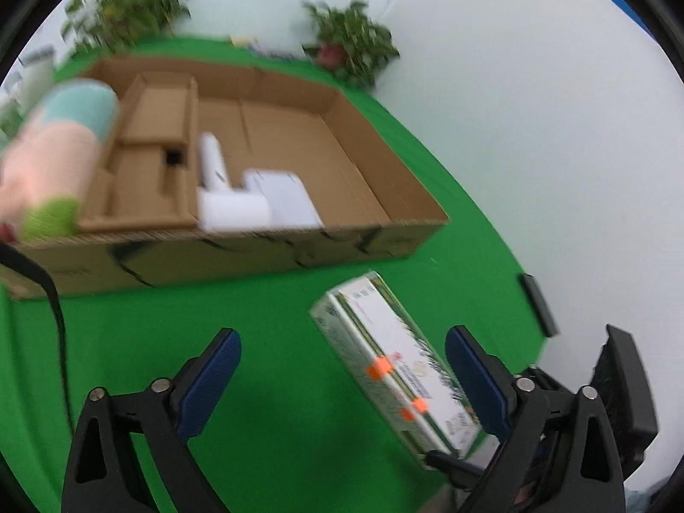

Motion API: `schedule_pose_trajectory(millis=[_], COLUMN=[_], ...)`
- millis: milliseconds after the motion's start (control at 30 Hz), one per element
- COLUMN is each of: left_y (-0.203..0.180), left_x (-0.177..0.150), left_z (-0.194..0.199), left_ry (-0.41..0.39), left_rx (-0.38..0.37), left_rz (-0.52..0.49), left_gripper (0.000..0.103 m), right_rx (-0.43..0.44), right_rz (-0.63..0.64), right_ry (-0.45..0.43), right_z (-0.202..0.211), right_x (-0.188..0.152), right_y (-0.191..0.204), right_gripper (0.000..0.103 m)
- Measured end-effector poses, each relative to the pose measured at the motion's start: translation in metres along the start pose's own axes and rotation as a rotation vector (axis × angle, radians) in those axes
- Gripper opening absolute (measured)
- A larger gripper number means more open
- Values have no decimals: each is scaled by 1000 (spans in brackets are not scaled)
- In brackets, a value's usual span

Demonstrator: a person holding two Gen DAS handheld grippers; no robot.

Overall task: Organize objects
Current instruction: 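Move the right tool down over the medicine box and close on it, then lift the medicine box with the right tool and carry it over the box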

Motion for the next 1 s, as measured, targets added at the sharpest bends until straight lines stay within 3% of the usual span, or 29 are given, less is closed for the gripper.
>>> schedule_pose_trajectory(millis=[133,300,433,567,833,900,1000], left_y=[-1,-7,-7,-6,-1,2,8], left_x=[-8,-29,-32,-34,-32,-30,-28], left_z=[-38,-64,-61,-58,-54,-53,-54], left_ry=[119,208,199,185,168,166,171], left_rx=[-76,-118,-150,-173,-193,-183,-174], left_rz=[88,115,136,169,215,223,232], left_gripper=[82,79,79,79,79,75,61], right_rx=[-10,-40,-65,-52,43,69,101], right_rz=[-3,2,-23,-58,-150,-177,-185], right_ry=[31,66,66,91,81,81,65], right_z=[-3,-7,-6,-9,-3,-2,3], right_x=[-7,-17,-19,-23,-21,-20,-17], right_y=[-4,-3,-4,0,6,6,11], right_gripper=[87,87,84,62,61,61,61])
Point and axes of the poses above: each gripper's, at about its wrist camera, not at the fingertips, and z roughly against the way its jaws point, y to its left, x to its top, the point moved 8 cm from there along -z, roughly the way its jaws point, and after that the axes turned 1 degree about -x, right-handed, at the moved point
